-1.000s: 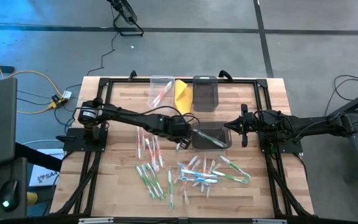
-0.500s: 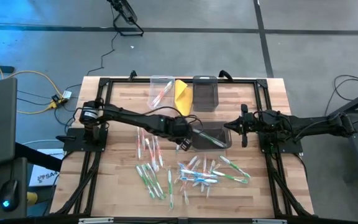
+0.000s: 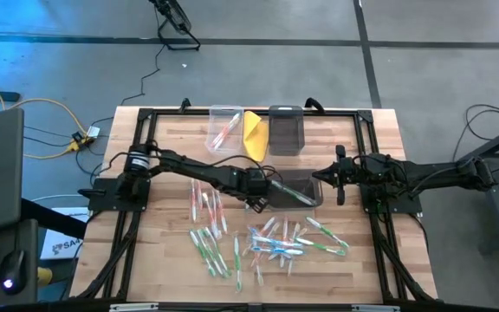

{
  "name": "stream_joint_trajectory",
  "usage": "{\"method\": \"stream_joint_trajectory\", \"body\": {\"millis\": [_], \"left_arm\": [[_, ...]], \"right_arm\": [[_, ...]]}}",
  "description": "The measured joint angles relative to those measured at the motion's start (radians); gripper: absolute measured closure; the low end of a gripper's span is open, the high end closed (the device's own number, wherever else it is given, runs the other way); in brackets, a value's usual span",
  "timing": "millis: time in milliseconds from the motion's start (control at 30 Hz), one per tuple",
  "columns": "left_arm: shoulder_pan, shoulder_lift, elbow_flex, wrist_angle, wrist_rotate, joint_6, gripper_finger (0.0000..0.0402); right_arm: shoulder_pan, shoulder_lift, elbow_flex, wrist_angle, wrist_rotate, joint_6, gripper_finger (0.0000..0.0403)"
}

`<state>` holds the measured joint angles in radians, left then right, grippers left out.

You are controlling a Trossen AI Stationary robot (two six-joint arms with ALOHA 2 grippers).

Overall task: Pick & Place Toothbrushes
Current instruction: Put the green toothbrush into the bottom black transparent bin

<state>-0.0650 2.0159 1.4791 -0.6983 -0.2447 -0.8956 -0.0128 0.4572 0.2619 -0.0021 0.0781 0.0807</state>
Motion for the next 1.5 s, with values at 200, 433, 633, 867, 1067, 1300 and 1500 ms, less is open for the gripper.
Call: {"method": "stream_joint_trajectory", "body": {"millis": [200,433,633,867,1067,1300,1500], "left_arm": [[0.000,0.030,-0.001,0.021,0.006,-0.003,0.0250],[0.006,0.038,-0.001,0.011,0.007,-0.002,0.0254],[0.007,0.038,-0.001,-0.025,0.007,-0.003,0.0318],[0.007,0.031,0.000,-0.104,-0.003,-0.018,0.0373],[0.007,-0.020,-0.003,-0.274,-0.078,-0.052,0.0399],[0.006,-0.108,-0.001,-0.251,-0.076,0.081,0.0399],[0.006,-0.183,-0.001,-0.259,-0.021,0.250,0.0400]], "right_arm": [[0.000,0.000,0.000,-0.009,0.001,0.001,0.0399],[0.000,0.000,0.000,-0.009,0.001,0.001,0.0399],[0.000,0.000,0.000,-0.010,0.001,0.001,0.0399],[0.000,0.000,0.000,-0.010,0.000,0.001,0.0399],[0.000,0.000,0.000,-0.013,-0.003,0.002,0.0399],[0.000,0.000,0.000,-0.035,-0.004,0.002,0.0399],[0.000,0.000,0.000,-0.048,-0.004,0.002,0.0399]]}}
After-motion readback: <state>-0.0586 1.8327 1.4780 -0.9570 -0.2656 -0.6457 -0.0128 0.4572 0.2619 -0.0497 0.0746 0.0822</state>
